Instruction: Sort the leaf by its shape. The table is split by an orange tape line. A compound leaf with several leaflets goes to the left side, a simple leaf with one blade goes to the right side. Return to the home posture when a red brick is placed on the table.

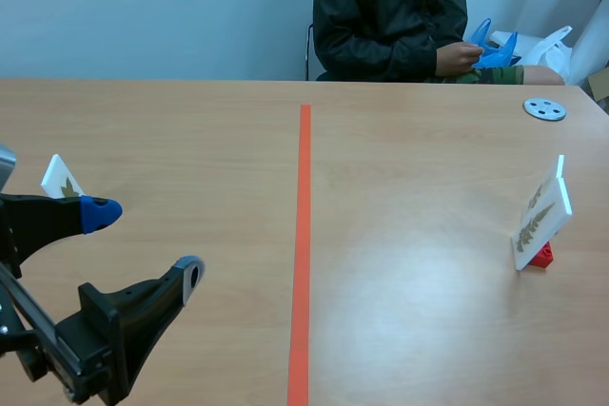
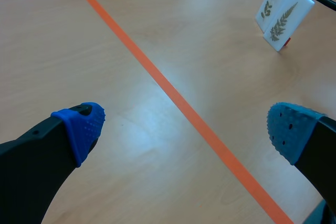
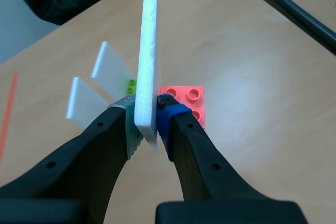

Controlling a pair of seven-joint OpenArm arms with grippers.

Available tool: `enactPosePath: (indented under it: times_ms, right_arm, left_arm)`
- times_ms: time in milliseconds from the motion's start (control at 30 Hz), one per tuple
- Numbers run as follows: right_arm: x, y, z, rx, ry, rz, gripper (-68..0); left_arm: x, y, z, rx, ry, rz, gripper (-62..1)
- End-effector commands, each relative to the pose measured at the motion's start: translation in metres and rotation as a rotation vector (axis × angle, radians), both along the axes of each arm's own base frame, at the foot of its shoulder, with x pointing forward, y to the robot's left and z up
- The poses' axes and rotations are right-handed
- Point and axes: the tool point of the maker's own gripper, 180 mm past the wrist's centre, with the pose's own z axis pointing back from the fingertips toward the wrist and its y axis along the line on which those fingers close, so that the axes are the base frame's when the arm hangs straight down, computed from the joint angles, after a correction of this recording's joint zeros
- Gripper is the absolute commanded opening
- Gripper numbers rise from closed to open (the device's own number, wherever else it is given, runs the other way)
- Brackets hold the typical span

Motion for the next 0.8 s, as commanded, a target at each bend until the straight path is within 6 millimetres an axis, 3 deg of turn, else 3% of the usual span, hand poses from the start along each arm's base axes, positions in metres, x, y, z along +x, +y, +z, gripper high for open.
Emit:
enactPosePath:
  times_ms: [0, 367, 767]
  right_arm:
    - [0.006, -0.005, 0.008, -0.027, -0.031, -0.011, -66.0]
    - [0.013, -0.036, -0.028, -0.079, 0.023, -0.147, -66.0]
    - [0.053, -0.006, -0.043, -0.329, 0.089, -0.039, -66.0]
  left_arm:
    - [0.003, 0.002, 0.005, -0.01, -0.019, 0.003, 1.4]
    - [0.003, 0.002, 0.005, -0.009, -0.018, 0.003, 1.4]
    - [0.003, 0.002, 0.005, -0.009, -0.018, 0.003, 1.4]
